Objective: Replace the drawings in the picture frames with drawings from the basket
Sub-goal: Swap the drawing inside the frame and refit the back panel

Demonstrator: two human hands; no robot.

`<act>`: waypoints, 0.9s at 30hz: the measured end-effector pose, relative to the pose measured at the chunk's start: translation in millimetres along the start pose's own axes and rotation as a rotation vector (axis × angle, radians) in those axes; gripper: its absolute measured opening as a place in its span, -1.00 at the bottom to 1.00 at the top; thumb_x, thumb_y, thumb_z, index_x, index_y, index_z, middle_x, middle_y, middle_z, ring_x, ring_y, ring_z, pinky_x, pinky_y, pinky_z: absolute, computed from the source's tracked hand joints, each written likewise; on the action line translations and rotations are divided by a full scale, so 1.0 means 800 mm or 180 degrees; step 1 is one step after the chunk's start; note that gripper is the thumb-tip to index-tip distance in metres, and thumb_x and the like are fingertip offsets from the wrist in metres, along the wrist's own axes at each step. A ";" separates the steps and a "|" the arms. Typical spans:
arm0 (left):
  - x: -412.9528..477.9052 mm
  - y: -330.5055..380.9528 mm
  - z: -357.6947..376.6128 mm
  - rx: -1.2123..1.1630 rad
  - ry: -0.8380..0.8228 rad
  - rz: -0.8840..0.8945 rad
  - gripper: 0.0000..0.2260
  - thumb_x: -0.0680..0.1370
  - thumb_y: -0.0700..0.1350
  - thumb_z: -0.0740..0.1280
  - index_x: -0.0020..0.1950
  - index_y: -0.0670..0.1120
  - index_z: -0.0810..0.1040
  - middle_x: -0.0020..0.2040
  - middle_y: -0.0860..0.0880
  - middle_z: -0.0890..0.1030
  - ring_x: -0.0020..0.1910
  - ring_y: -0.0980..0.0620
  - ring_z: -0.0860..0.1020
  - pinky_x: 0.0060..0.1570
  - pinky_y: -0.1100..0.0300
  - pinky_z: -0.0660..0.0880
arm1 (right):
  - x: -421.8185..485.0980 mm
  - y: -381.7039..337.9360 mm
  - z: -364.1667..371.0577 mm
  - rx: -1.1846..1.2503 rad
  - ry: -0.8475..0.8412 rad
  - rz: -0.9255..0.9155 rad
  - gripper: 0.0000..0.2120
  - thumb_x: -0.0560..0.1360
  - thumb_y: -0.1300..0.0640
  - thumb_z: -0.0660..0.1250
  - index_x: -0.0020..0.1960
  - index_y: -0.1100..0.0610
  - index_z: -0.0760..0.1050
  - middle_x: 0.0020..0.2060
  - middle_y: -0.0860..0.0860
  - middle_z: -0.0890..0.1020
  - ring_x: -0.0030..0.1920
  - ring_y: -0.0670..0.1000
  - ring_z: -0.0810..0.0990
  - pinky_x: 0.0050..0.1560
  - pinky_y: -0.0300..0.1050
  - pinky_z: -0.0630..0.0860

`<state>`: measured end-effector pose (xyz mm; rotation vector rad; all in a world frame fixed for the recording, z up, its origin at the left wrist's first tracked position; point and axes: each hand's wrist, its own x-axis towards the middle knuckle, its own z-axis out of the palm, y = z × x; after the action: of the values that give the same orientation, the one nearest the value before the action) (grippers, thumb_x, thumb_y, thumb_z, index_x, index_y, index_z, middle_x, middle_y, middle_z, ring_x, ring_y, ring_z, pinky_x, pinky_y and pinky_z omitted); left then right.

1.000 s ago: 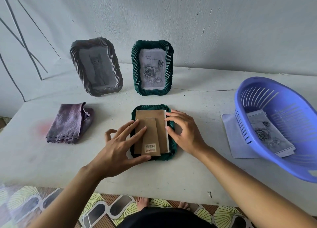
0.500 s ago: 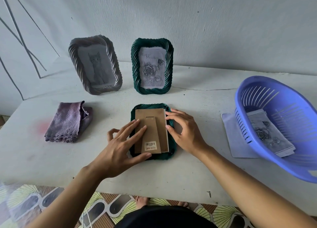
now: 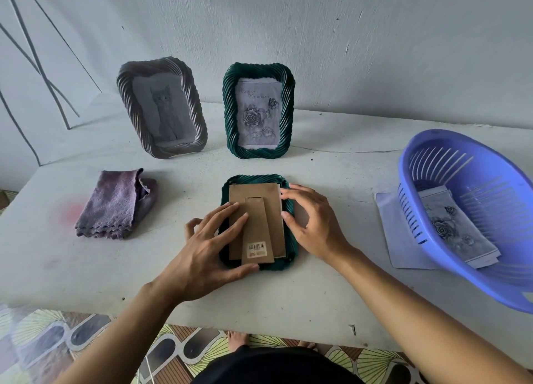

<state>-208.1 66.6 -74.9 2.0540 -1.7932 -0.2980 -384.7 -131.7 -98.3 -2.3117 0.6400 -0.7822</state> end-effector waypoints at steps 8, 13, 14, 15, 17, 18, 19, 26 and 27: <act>0.031 0.003 -0.005 -0.0114 0.0826 -0.1081 -0.48 0.59 0.31 0.09 0.44 0.11 0.45 0.40 0.13 0.48 0.45 0.10 0.30 0.29 -0.05 0.20 | 0.001 0.003 0.001 0.0050 -0.0003 0.0034 -0.80 0.47 0.15 0.43 0.10 0.13 0.63 0.23 -0.03 0.64 0.36 -0.04 0.50 0.35 0.12 0.43; 0.052 0.003 0.000 -0.0146 0.0948 -0.1327 -0.56 0.55 0.24 0.25 0.39 0.14 0.51 0.34 0.11 0.51 0.36 0.03 0.37 0.19 -0.01 0.16 | 0.001 0.001 0.000 0.0103 0.0016 0.0038 -0.79 0.46 0.15 0.43 0.10 0.12 0.63 0.22 -0.03 0.64 0.35 -0.04 0.50 0.35 0.12 0.43; 0.055 0.004 0.001 -0.0147 0.0972 -0.1349 -0.58 0.56 0.22 0.28 0.38 0.13 0.51 0.36 0.10 0.50 0.37 0.02 0.36 0.17 0.01 0.13 | 0.001 0.001 0.000 0.0108 0.0010 0.0038 -0.78 0.46 0.16 0.43 0.10 0.11 0.63 0.22 -0.03 0.64 0.35 -0.04 0.50 0.35 0.12 0.43; 0.058 0.004 0.003 -0.0125 0.0991 -0.1347 -0.61 0.58 0.18 0.32 0.38 0.11 0.52 0.37 0.09 0.49 0.38 0.01 0.35 0.16 0.02 0.11 | 0.001 0.001 0.000 0.0109 0.0002 0.0035 -0.78 0.46 0.16 0.43 0.11 0.11 0.63 0.23 -0.03 0.64 0.35 -0.04 0.50 0.35 0.13 0.43; 0.066 0.002 0.004 -0.0021 0.0930 -0.1289 -0.60 0.59 0.16 0.32 0.39 0.08 0.51 0.40 0.09 0.47 0.39 0.00 0.33 0.16 0.00 0.11 | 0.001 0.001 0.000 0.0105 -0.0004 0.0042 -0.77 0.47 0.16 0.43 0.12 0.11 0.63 0.22 -0.04 0.64 0.35 -0.04 0.50 0.35 0.14 0.44; 0.070 -0.001 0.003 0.0053 0.0859 -0.1218 -0.58 0.59 0.20 0.28 0.41 0.08 0.50 0.40 0.10 0.46 0.39 0.00 0.31 0.16 -0.02 0.13 | 0.001 0.001 0.000 0.0103 -0.0008 0.0055 -0.77 0.47 0.16 0.42 0.13 0.11 0.63 0.22 -0.04 0.64 0.36 -0.04 0.50 0.35 0.13 0.44; 0.074 -0.003 0.002 0.0133 0.0778 -0.1125 -0.53 0.57 0.24 0.23 0.41 0.07 0.49 0.41 0.10 0.46 0.38 0.00 0.31 0.15 -0.03 0.15 | 0.001 0.001 0.000 0.0102 -0.0018 0.0069 -0.77 0.47 0.15 0.42 0.13 0.11 0.63 0.23 -0.04 0.64 0.36 -0.05 0.49 0.35 0.13 0.43; 0.086 -0.018 -0.009 0.0416 0.0362 -0.0529 -0.42 0.52 0.41 0.10 0.38 0.13 0.50 0.39 0.15 0.40 0.35 0.05 0.27 0.11 0.01 0.13 | 0.001 0.000 -0.001 0.0078 -0.0030 0.0071 -0.78 0.48 0.17 0.44 0.12 0.11 0.63 0.24 -0.04 0.63 0.37 -0.07 0.48 0.36 0.12 0.43; 0.087 -0.016 -0.009 0.0436 0.0366 -0.0465 -0.44 0.53 0.40 0.10 0.36 0.12 0.51 0.36 0.16 0.40 0.32 0.06 0.28 0.12 0.00 0.16 | 0.001 0.000 -0.001 0.0074 -0.0027 0.0070 -0.78 0.48 0.17 0.44 0.12 0.11 0.63 0.24 -0.04 0.63 0.37 -0.07 0.48 0.36 0.12 0.43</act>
<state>-182.3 0.4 -66.9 2.2533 -1.6399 -0.0971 -384.7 -132.1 -97.6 -2.2820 0.6480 -0.7656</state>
